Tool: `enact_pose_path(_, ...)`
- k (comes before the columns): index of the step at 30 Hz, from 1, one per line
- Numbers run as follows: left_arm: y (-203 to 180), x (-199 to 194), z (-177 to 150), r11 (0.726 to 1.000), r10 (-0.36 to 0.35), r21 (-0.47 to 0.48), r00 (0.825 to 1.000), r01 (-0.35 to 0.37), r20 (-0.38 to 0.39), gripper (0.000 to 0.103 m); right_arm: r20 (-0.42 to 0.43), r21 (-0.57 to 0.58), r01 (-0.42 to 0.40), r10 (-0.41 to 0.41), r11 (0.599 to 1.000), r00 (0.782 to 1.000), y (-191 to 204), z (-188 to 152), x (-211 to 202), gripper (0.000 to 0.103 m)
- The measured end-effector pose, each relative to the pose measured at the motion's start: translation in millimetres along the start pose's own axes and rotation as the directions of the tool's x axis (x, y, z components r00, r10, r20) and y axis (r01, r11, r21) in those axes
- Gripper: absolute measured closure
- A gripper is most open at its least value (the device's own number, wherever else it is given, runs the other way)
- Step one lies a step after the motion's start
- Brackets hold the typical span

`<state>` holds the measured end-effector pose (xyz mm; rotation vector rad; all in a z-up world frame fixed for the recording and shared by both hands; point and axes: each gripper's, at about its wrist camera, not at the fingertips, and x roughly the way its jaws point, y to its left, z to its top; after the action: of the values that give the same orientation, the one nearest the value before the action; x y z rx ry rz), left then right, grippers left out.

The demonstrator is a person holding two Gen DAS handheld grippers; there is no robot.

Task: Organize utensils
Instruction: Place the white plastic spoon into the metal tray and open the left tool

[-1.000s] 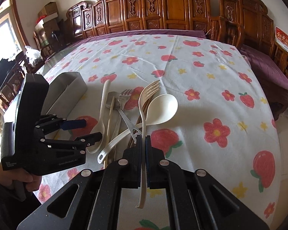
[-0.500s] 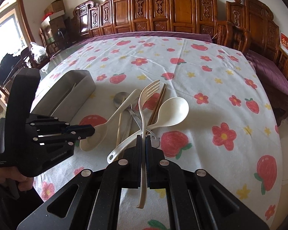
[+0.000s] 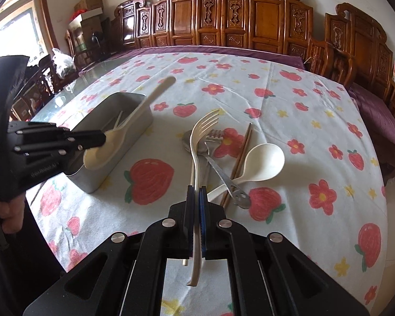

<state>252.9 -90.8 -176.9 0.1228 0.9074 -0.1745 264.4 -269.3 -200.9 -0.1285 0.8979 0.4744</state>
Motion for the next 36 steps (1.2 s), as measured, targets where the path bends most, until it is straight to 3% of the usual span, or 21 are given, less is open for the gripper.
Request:
enact_pose_path(15,68.8,-24.5,-11.9,0.996,0.056,-0.075,0.998,-0.055,0.003,0.102,0.018,-0.050,-0.003,0.004,0.999,1.000,58.0,26.1,-14.5,0.098)
enact_pose_path(31,104.0,8.5,-28.6,0.988,0.085,-0.127,0.995,-0.091,-0.047,0.102,-0.017,-0.068,-0.050,0.049,0.996,0.999,93.7,32.6,9.3,0.098)
enact_pose_path(36,109.5,18.8,-29.0,0.986,0.052,-0.153,0.997,-0.059,-0.050,0.102,-0.027,-0.065,-0.049,0.048,0.997,0.998,93.9,36.3,16.5,0.098)
